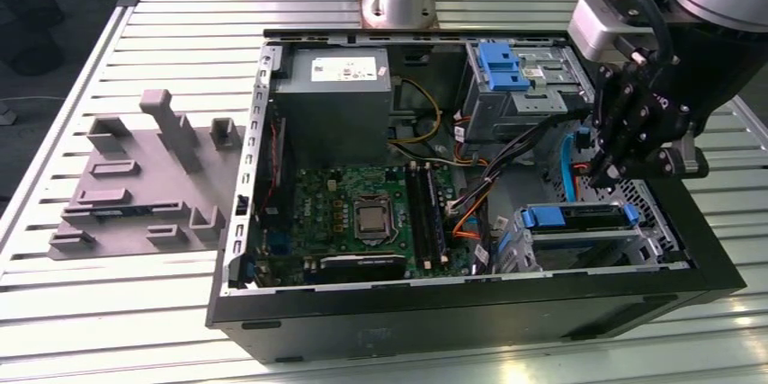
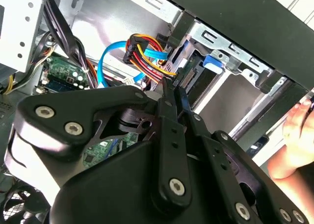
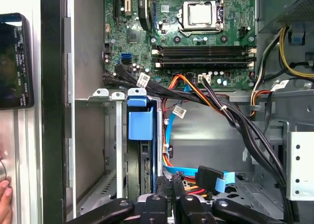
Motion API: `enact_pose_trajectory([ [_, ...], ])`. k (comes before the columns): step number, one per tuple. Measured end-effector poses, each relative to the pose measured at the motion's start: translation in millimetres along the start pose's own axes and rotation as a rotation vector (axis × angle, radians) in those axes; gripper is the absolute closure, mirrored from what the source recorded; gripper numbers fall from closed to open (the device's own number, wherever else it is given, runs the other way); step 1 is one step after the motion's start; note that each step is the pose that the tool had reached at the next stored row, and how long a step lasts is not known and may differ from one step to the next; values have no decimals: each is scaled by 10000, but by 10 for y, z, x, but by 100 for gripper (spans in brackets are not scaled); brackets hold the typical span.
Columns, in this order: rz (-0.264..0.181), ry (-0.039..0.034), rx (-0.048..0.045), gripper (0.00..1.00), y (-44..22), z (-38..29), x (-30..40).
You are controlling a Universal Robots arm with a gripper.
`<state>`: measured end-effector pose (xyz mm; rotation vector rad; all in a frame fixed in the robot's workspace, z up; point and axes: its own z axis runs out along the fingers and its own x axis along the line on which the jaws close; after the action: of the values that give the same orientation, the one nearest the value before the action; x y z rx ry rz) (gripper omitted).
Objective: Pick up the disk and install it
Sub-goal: 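Insert the first disk wire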
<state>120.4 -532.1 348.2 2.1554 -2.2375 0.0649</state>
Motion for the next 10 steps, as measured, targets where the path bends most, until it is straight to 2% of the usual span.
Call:
enact_pose_trajectory([
  [10, 0, -1, 2, 84, 0, 6, 0],
])
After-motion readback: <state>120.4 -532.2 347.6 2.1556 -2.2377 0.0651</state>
